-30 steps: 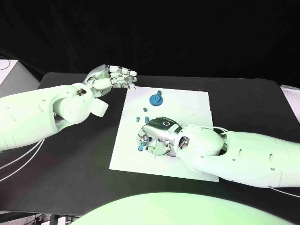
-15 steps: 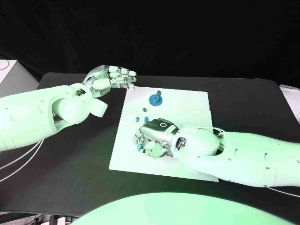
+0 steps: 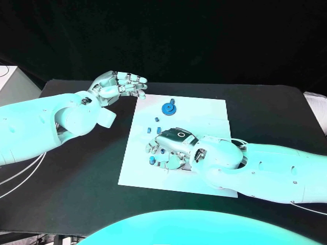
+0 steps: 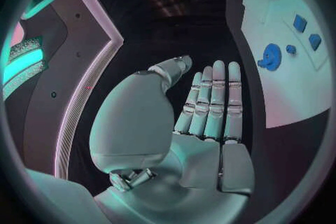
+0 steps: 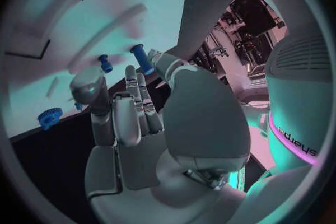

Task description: Assemble the parts on the task board

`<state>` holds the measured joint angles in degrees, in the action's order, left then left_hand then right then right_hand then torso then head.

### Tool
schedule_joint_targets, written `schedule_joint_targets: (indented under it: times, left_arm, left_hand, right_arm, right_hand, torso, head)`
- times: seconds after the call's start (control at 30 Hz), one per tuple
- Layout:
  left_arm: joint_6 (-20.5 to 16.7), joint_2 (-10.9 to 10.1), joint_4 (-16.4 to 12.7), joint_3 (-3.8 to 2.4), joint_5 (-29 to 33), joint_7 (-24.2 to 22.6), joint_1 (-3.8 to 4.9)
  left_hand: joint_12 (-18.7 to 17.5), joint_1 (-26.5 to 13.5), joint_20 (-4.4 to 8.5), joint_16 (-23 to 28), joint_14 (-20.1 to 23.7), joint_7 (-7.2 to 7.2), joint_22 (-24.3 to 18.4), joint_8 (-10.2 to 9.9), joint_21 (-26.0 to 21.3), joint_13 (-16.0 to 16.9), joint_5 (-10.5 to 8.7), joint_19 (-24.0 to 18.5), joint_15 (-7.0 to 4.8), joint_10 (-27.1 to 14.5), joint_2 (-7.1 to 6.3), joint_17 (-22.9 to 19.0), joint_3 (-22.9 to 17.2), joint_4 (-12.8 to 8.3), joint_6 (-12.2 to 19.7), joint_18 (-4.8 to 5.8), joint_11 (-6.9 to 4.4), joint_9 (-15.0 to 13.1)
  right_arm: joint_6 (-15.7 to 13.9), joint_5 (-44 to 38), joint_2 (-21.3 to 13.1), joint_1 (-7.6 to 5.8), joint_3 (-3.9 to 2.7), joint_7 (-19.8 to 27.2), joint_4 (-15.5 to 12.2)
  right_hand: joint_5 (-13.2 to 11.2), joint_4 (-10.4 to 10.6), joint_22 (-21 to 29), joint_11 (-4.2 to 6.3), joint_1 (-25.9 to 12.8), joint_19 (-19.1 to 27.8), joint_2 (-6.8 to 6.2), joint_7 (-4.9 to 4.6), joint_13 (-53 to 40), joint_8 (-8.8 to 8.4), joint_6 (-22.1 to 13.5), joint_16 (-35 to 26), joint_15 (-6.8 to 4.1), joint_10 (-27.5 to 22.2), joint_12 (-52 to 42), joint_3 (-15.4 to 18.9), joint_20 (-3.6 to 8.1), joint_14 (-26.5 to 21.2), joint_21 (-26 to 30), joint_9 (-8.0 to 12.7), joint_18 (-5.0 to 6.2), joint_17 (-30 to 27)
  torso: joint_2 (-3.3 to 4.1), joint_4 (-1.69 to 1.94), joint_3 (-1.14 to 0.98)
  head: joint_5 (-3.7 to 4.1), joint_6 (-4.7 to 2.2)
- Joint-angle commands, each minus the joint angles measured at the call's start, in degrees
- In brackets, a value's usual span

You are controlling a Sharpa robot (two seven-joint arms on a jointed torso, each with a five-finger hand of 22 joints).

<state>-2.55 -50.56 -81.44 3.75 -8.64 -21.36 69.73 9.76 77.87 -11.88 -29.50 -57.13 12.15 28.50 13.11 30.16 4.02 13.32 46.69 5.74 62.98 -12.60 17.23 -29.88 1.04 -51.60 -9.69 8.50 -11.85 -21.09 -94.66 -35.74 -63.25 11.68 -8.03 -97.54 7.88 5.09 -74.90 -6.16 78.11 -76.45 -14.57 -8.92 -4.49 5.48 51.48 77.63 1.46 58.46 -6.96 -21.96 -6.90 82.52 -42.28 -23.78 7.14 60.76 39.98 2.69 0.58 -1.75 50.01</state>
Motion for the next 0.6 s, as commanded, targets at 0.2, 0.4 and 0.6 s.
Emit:
schedule_joint_targets:
  times: [0.2,0.4,0.6]
  left_arm:
    - [0.91,0.07,0.02,-0.02,0.34,-0.24,0.02]
    - [0.97,0.16,0.31,0.02,0.38,-0.27,0.00]
    - [1.00,0.23,0.43,0.08,0.44,-0.40,-0.18]
  left_hand:
    - [-0.37,0.49,0.05,0.27,-0.33,0.22,-0.05,-0.05,-0.25,0.09,-0.20,0.49,-0.12,0.08,-0.09,0.05,0.39,0.04,0.07,-0.59,0.18,0.07]
    - [-0.37,0.49,0.05,0.27,-0.33,0.22,-0.05,-0.05,-0.25,0.09,-0.20,0.49,-0.12,0.08,-0.09,0.05,0.39,0.04,0.07,-0.59,0.18,0.07]
    - [-0.39,0.51,0.05,0.37,-0.34,0.21,-0.11,-0.04,-0.36,0.09,-0.20,0.53,-0.12,0.07,-0.09,0.14,0.45,0.08,0.08,-0.59,0.18,0.08]
  right_arm:
    - [-6.01,3.35,-3.04,-0.18,-0.13,3.45,-2.20]
    - [-7.03,13.65,-7.62,-1.55,-0.56,7.14,-4.30]
    - [-1.98,30.12,-13.69,-3.91,-0.79,9.83,-4.69]
  right_hand:
    - [1.28,11.73,-1.50,-1.02,10.60,2.40,1.53,1.44,-0.31,-1.42,-3.52,-1.61,0.90,-8.47,-8.16,20.87,-1.01,-2.75,9.27,1.05,1.47,-5.50]
    - [0.84,11.51,-2.23,0.05,10.66,0.82,3.01,0.33,-0.82,-0.96,-3.18,-0.69,0.05,-5.74,-12.00,21.43,-0.44,-1.61,6.31,1.12,1.15,-4.12]
    - [0.87,11.55,-4.69,1.87,11.05,-3.03,6.61,-0.14,-2.08,1.98,3.37,1.59,-1.58,8.10,-16.45,17.80,0.98,1.39,-3.13,0.82,-0.21,1.37]
  torso:
    - [-0.07,-0.08,0.02]
    - [-0.15,-0.13,0.00]
    - [-0.30,-0.27,0.01]
  head:
    - [0.55,-0.01]
    - [1.09,-0.01]
    - [2.61,-0.28]
